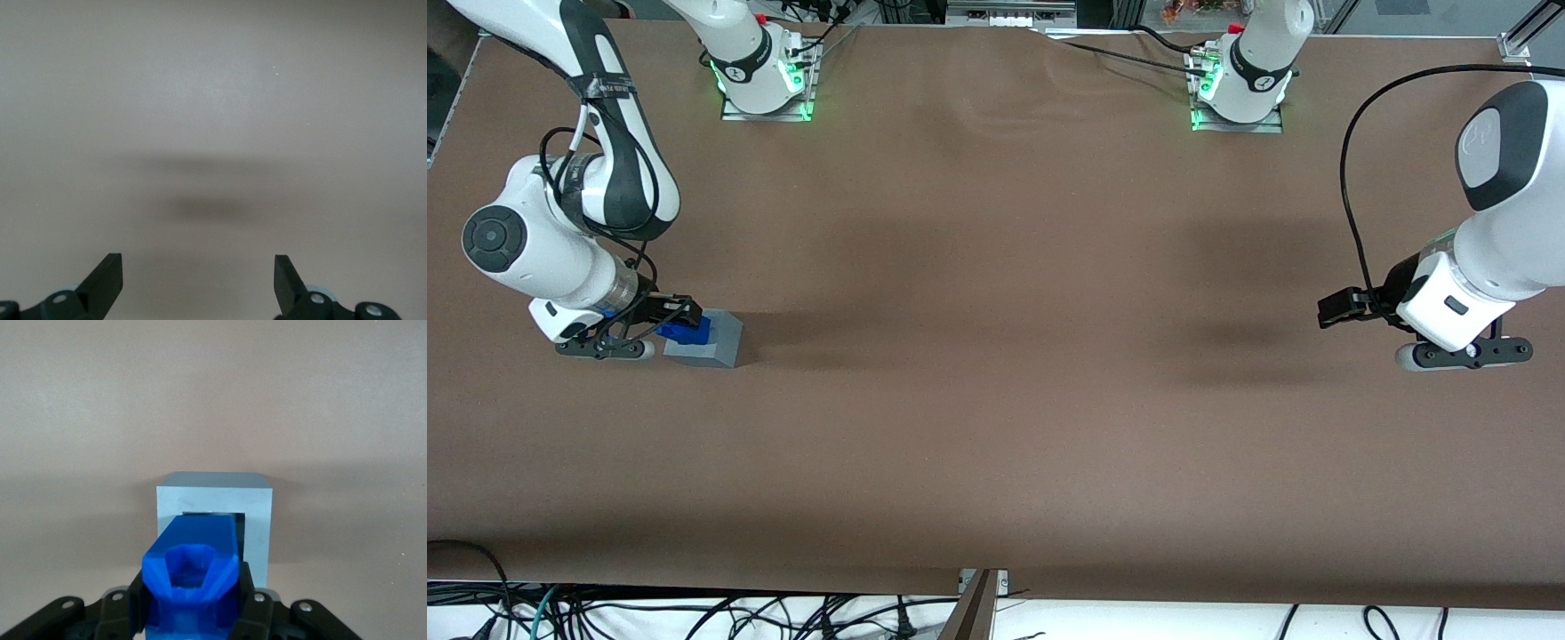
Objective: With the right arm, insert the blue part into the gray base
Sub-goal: 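Lower the blue block into the gray base's hole, aligning it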
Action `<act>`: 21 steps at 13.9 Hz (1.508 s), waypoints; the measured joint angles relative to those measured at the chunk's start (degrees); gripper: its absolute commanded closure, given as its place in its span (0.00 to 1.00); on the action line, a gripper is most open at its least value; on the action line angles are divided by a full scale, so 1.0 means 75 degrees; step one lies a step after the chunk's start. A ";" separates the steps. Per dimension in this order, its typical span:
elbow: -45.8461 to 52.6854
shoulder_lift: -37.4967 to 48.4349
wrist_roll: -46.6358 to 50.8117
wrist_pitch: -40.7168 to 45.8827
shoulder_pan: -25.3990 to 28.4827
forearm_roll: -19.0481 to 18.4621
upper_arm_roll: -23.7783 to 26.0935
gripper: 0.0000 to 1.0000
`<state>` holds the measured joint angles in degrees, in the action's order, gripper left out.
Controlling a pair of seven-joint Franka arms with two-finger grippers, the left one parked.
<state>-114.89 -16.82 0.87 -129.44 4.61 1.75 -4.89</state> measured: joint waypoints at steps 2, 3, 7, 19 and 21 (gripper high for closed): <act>-0.0018 -0.0006 -0.0109 -0.0032 0.0000 0.0000 -0.0016 1.00; -0.0022 -0.0008 -0.0136 -0.0044 0.0000 0.0000 -0.0028 1.00; -0.0045 -0.0017 -0.0164 -0.0070 -0.0001 0.0000 -0.0067 1.00; -0.0071 -0.0049 -0.0166 -0.0213 -0.0001 0.0000 -0.0088 1.00; -0.0075 -0.0050 -0.0165 -0.0248 -0.0001 0.0000 -0.0088 1.00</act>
<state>-115.45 -17.20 -0.37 -131.30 4.61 1.75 -5.55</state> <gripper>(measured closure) 0.493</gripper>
